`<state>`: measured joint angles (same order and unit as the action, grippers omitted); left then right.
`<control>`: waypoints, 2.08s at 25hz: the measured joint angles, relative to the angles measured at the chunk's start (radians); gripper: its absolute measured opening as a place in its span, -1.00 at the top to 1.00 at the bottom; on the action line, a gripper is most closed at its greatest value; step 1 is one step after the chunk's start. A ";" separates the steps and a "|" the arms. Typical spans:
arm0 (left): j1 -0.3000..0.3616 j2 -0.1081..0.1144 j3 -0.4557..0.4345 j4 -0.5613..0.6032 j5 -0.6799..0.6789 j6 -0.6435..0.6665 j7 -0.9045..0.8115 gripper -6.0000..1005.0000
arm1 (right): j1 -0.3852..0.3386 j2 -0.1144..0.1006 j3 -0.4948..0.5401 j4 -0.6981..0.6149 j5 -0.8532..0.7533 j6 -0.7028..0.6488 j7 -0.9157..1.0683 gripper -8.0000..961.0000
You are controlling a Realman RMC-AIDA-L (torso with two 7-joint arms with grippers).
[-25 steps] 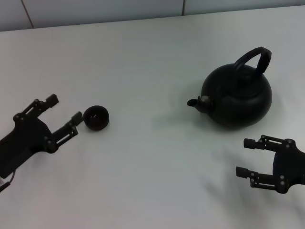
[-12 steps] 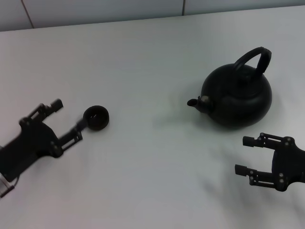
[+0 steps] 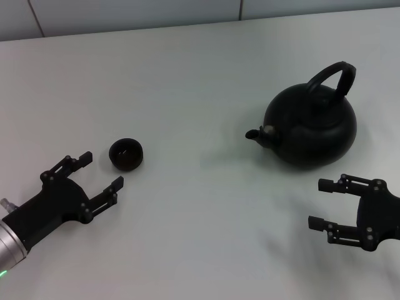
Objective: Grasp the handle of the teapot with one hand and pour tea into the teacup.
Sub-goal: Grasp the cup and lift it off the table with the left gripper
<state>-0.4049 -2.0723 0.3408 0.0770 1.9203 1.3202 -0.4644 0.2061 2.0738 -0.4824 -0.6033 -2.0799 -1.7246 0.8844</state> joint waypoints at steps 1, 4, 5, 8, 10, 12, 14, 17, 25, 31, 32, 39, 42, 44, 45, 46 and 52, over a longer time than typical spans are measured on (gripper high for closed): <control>0.000 0.000 0.000 0.000 0.000 0.000 0.000 -0.47 | 0.000 0.000 0.000 0.000 0.000 0.000 0.000 -0.53; -0.003 -0.001 -0.002 -0.002 -0.001 -0.002 0.000 -0.47 | -0.001 0.000 0.001 -0.001 0.000 0.000 0.000 -0.53; -0.005 -0.001 -0.003 -0.005 -0.001 -0.003 0.001 -0.47 | -0.003 0.000 0.001 -0.001 0.000 0.000 0.000 -0.53; -0.025 -0.002 -0.007 -0.021 -0.002 -0.037 0.004 -0.46 | -0.004 0.000 0.002 -0.001 0.000 0.000 0.001 -0.53; -0.035 -0.003 -0.008 -0.028 -0.002 -0.052 0.004 -0.46 | -0.004 0.000 0.002 -0.001 0.000 -0.002 0.001 -0.53; -0.054 -0.003 -0.009 -0.044 -0.004 -0.079 0.004 -0.45 | -0.004 0.000 0.002 -0.001 0.000 -0.003 0.001 -0.53; -0.072 -0.004 -0.011 -0.055 -0.004 -0.101 0.007 -0.45 | -0.005 0.000 0.003 -0.001 0.000 -0.005 0.001 -0.53; -0.094 -0.006 -0.019 -0.073 -0.004 -0.132 0.023 -0.44 | -0.005 0.000 0.012 -0.001 0.000 -0.013 0.001 -0.53; -0.133 -0.006 -0.045 -0.105 -0.005 -0.196 0.057 -0.43 | -0.007 -0.001 0.027 -0.003 0.000 -0.031 0.001 -0.53; -0.143 -0.006 -0.047 -0.107 -0.005 -0.212 0.058 -0.41 | -0.005 -0.002 0.033 -0.004 0.000 -0.037 0.002 -0.53; -0.144 -0.006 -0.048 -0.107 -0.005 -0.212 0.058 -0.41 | -0.005 -0.002 0.035 -0.004 0.000 -0.038 0.002 -0.53; -0.145 -0.006 -0.048 -0.114 -0.004 -0.212 0.057 -0.40 | -0.004 -0.002 0.038 -0.004 0.000 -0.039 0.002 -0.53; -0.145 -0.006 -0.048 -0.115 -0.004 -0.211 0.057 -0.39 | -0.002 -0.002 0.038 -0.004 0.000 -0.040 0.002 -0.53; -0.145 -0.006 -0.048 -0.116 -0.004 -0.211 0.057 -0.39 | -0.002 -0.002 0.038 -0.004 0.000 -0.040 0.002 -0.53; -0.145 -0.006 -0.048 -0.116 -0.004 -0.211 0.056 -0.38 | -0.001 -0.002 0.038 -0.004 0.000 -0.040 0.002 -0.53; -0.145 -0.006 -0.048 -0.116 -0.004 -0.210 0.056 -0.38 | -0.001 -0.002 0.038 -0.004 0.000 -0.040 0.002 -0.53; -0.146 -0.006 -0.047 -0.116 0.000 -0.199 0.052 -0.38 | -0.001 -0.002 0.038 -0.004 0.000 -0.040 0.002 -0.53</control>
<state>-0.5507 -2.0783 0.2936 -0.0385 1.9208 1.1211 -0.4121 0.2047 2.0722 -0.4449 -0.6074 -2.0801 -1.7642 0.8866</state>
